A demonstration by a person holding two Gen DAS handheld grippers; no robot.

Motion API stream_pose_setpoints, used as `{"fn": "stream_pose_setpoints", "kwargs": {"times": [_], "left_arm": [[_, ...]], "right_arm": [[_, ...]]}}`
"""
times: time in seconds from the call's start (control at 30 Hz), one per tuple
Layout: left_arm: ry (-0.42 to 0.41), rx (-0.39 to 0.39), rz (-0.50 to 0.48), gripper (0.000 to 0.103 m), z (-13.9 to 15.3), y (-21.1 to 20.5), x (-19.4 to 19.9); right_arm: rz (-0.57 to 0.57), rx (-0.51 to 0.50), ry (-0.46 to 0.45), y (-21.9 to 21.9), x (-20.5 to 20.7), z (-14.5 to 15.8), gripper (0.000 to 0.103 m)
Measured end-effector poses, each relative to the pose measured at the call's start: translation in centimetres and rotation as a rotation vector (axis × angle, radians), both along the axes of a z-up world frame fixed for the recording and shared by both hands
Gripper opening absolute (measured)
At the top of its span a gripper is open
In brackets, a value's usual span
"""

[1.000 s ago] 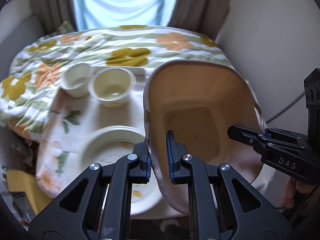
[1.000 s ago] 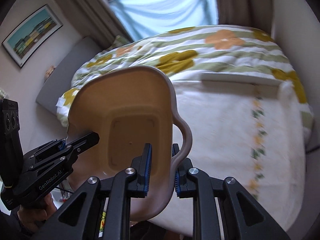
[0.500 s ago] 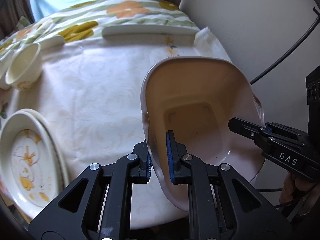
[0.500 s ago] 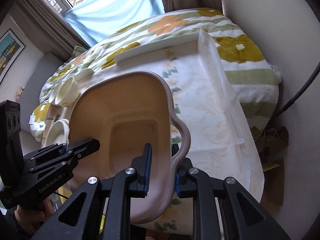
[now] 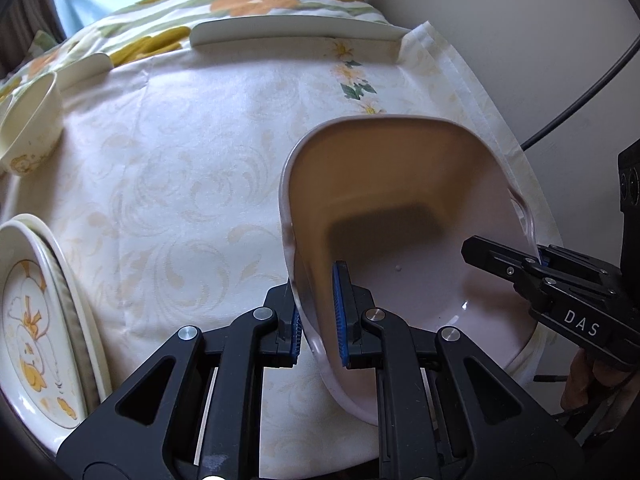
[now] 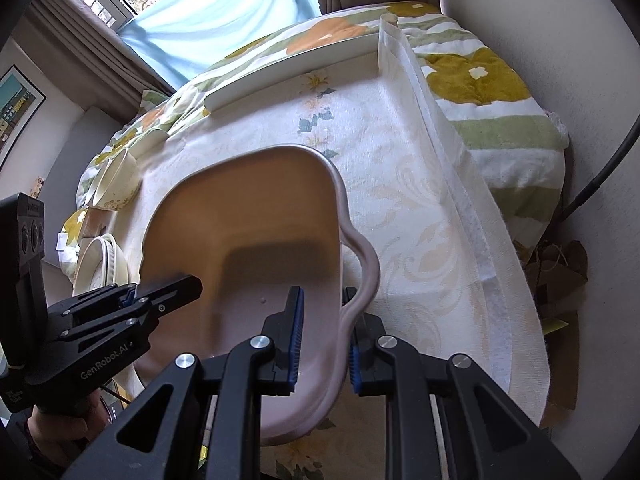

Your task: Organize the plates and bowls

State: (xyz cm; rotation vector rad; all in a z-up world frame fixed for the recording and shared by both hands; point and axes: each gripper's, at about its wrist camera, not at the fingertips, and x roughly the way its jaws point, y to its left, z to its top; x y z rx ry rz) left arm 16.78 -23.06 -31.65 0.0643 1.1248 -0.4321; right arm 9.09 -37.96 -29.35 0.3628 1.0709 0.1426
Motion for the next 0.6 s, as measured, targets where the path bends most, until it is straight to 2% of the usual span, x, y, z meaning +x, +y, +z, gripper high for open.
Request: {"fn": "stream_pose_setpoints", "kwargs": {"times": [0.17, 0.2, 0.23, 0.27, 0.3, 0.33, 0.37, 0.6], "left_arm": [[-0.005, 0.013, -0.001, 0.013, 0.0, -0.2, 0.1], [-0.004, 0.012, -0.003, 0.018, -0.1, -0.2, 0.1], [-0.003, 0.014, -0.005, 0.032, -0.1, -0.4, 0.2], [-0.002, 0.021, -0.005, 0.046, -0.2, -0.5, 0.2], [-0.012, 0.033, -0.001, 0.075, -0.3, -0.6, 0.2], [-0.032, 0.037, 0.003, 0.083, -0.1, -0.6, 0.0], [-0.055, 0.036, 0.001, 0.083, 0.1, -0.6, -0.2], [-0.054, 0.053, -0.001, 0.083, 0.4, -0.3, -0.4]], "right_arm": [[-0.021, 0.022, -0.003, -0.5, -0.1, -0.4, 0.018], [-0.029, 0.032, 0.005, -0.6, 0.0, -0.6, 0.018], [-0.037, 0.041, 0.012, -0.8, 0.1, -0.7, 0.018], [-0.049, 0.054, 0.020, -0.9, 0.2, -0.9, 0.025], [-0.062, 0.066, 0.023, -1.0, 0.3, -1.0, 0.045], [-0.076, 0.078, 0.021, -1.1, 0.4, -1.0, 0.057], [-0.086, 0.092, 0.014, -1.2, 0.3, -1.0, 0.066], [-0.119, 0.103, -0.003, -1.6, 0.3, -0.2, 0.066]]}}
